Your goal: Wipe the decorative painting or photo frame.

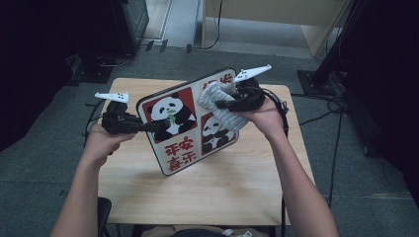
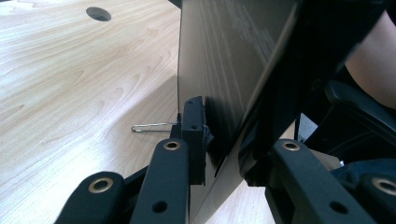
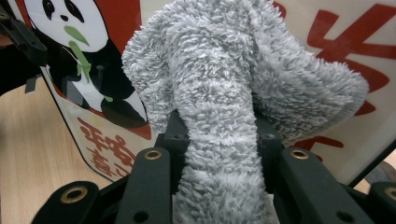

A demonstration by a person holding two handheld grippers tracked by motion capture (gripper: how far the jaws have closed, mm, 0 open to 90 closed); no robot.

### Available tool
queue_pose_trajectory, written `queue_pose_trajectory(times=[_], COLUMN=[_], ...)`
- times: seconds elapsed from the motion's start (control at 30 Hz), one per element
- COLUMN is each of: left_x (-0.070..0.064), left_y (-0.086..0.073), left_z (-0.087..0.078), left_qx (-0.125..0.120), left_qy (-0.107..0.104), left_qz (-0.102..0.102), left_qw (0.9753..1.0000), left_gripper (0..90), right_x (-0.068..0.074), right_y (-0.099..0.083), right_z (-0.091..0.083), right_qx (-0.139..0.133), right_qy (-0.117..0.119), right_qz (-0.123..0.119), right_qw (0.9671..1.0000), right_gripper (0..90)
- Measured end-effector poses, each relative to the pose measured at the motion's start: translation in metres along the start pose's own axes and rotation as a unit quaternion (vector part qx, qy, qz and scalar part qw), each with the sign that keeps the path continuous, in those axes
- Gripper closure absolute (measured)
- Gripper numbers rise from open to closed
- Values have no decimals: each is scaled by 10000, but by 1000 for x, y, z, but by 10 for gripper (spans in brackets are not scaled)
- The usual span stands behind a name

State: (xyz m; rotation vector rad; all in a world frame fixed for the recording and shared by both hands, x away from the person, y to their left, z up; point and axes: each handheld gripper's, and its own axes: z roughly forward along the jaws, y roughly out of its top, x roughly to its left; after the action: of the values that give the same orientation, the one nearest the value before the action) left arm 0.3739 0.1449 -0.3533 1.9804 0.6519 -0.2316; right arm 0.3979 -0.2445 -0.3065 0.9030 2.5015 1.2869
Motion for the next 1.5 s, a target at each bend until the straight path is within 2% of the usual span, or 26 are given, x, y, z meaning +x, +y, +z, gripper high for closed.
queue_pose_trajectory(times=[0.27, 0.73, 0.93, 1.07, 1.5], left_x=[0, 0, -1, -1, -1], left_y=[0, 0, 0, 0, -1], left_z=[0, 0, 0, 0, 0], left_qx=[2, -2, -3, 0, -21], left_qy=[-5, -19, -14, 4, -14], left_qz=[0, 49, 67, 82, 90], left_qw=[10000, 10000, 10000, 10000, 10000], left_gripper=[758, 755, 755, 755, 753], right_x=[-1, -2, -1, -3, -3], right_y=[-6, -22, -31, -37, -47], right_z=[3, 10, 13, 16, 21], right_qx=[-22, 55, -34, -17, 76], right_qy=[33, 110, 135, 209, 245], right_qz=[-28, 61, 84, 163, 212], right_qw=[10000, 9999, 9999, 9996, 9994], right_gripper=[674, 672, 672, 672, 671])
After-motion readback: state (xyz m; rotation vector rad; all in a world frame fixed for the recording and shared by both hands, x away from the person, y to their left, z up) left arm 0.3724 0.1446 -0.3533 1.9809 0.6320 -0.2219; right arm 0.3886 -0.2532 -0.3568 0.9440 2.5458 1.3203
